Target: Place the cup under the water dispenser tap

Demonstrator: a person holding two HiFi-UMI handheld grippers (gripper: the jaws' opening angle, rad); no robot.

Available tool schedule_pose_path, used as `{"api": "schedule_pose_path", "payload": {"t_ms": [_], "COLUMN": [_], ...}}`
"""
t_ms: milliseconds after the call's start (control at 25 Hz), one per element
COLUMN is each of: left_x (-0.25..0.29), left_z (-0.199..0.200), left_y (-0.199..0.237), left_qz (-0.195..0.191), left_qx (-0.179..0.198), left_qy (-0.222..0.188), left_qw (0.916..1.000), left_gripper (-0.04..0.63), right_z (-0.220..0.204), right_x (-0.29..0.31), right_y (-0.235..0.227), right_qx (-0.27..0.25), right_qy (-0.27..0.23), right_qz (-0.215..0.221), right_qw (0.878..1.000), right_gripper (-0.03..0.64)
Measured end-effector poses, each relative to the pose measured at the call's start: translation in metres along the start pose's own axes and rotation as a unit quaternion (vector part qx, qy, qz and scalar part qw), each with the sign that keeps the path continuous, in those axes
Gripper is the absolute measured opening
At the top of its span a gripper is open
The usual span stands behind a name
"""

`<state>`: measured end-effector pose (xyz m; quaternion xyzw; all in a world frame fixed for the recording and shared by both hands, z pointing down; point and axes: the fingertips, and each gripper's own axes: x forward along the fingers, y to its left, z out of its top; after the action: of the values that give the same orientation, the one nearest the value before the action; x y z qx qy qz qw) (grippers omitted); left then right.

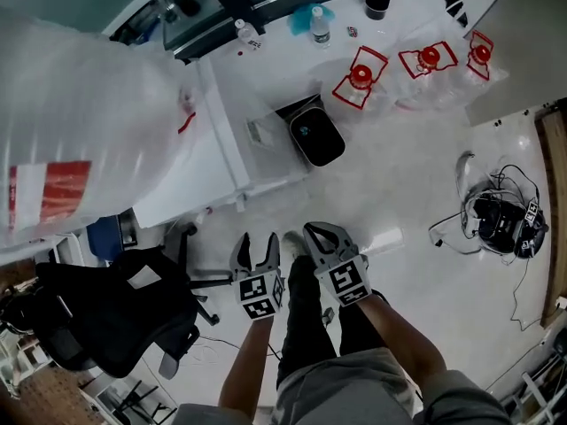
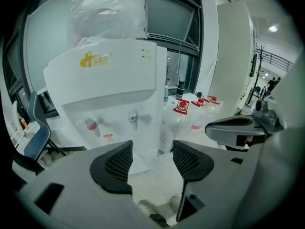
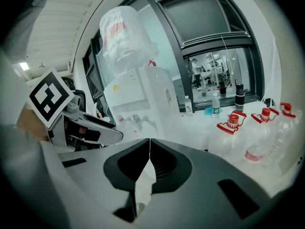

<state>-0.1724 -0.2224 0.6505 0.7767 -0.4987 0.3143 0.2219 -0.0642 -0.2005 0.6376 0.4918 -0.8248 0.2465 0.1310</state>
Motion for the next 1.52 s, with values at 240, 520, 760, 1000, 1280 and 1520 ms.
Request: {"api": "schedule_pose_path", "payload": {"t_ms": [240,520,760,1000,1280,1520], "left_x": [0.039,0.090,0.124,0.156,0.175,0.188], "left_z": [-0.015,-0.052,-0.081,-0.093,-0.090,-0.091], "left_y": [0.017,0.033,0.049,0.062,0.068,0.073], "left_qz": [0.025,0.048,0.070,0.089,0.098,0.099], "left_qx": [0.000,-0.003,-0.001,-0.002,0.015,0.021], "left_qy": [-0.020,-0.031,-0.051,-0.073,-0.098,-0.110], "left_qw": [0.9995,0.9984,0.9962,0.9933,0.9903,0.9888], "left_gripper": [0.268,0.268,0.268,0.268,0.268,0.268], "right_z": [-0.017,-0.058,-0.089,-0.117,-0.144,-0.153], "right_x": [0.032,0.063,0.083,0.082,0.084,0.089], "right_y": [-0.007,-0.025,-0.027,-0.034,-0.044,-0.048], "right_qx": [-0.017,0.017,0.022,0.033,0.048,0.049], "right_qy": [-0.010,-0.017,-0.022,-0.024,-0.020,-0.022], "right_qz": [0.002,-0.014,-0.006,-0.015,-0.027,-0.030], "right_qw": [1.000,1.000,1.000,0.999,0.998,0.998], "right_gripper": [0.011,0.011,0.011,0.011,0.011,0.011]}}
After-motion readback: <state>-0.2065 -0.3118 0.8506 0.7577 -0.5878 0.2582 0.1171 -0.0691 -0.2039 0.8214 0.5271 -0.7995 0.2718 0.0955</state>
